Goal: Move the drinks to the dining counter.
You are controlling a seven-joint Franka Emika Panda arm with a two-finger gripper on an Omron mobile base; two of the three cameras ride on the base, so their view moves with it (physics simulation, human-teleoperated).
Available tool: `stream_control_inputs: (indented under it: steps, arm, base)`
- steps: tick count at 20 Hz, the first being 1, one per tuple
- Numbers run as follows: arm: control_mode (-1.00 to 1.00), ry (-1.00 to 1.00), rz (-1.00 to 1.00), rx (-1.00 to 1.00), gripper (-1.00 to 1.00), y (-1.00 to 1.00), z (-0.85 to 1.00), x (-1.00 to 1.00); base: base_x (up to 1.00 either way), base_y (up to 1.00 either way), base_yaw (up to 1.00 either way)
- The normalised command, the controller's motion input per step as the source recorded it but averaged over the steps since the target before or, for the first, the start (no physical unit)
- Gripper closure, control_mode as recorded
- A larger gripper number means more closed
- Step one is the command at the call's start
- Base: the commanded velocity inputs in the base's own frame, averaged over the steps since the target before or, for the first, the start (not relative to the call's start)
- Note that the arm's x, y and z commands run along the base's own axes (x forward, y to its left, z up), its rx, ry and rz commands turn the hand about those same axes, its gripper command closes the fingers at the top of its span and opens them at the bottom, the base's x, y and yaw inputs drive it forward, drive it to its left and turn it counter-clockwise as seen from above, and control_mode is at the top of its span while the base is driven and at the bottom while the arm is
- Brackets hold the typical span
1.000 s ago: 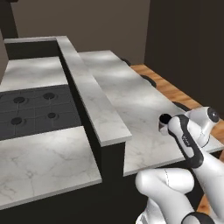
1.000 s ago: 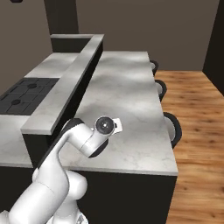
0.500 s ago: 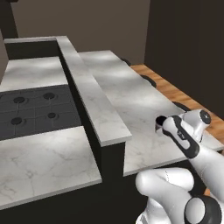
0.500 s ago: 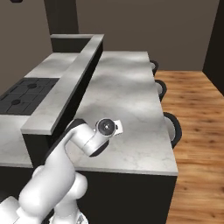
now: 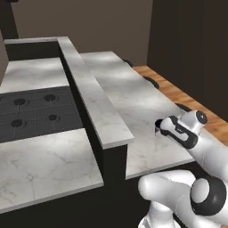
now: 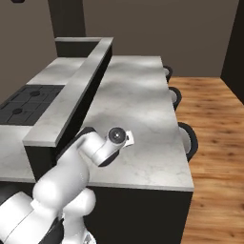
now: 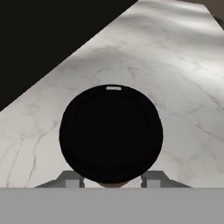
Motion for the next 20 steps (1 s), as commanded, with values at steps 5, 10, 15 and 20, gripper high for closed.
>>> stream_control_inputs:
  steps: [5, 10, 15, 20]
  arm:
    - [-1.00, 0.01, 0.00, 0.00, 1.00, 0.00, -0.23, 0.22]
    - [-1.00, 0.00, 0.00, 0.00, 1.00, 0.00, -0.27, 0.22]
    - [-1.00, 0.00, 0.00, 0.00, 1.00, 0.00, -0.26, 0.22]
    - [-1.00, 0.00, 0.00, 0.00, 1.00, 0.00, -0.25, 0.22]
  base:
    - [0.00, 0.00, 0.00]
    - [0.00, 0.00, 0.00]
    - [0.00, 0.00, 0.00]
    - [0.00, 0.00, 0.00]
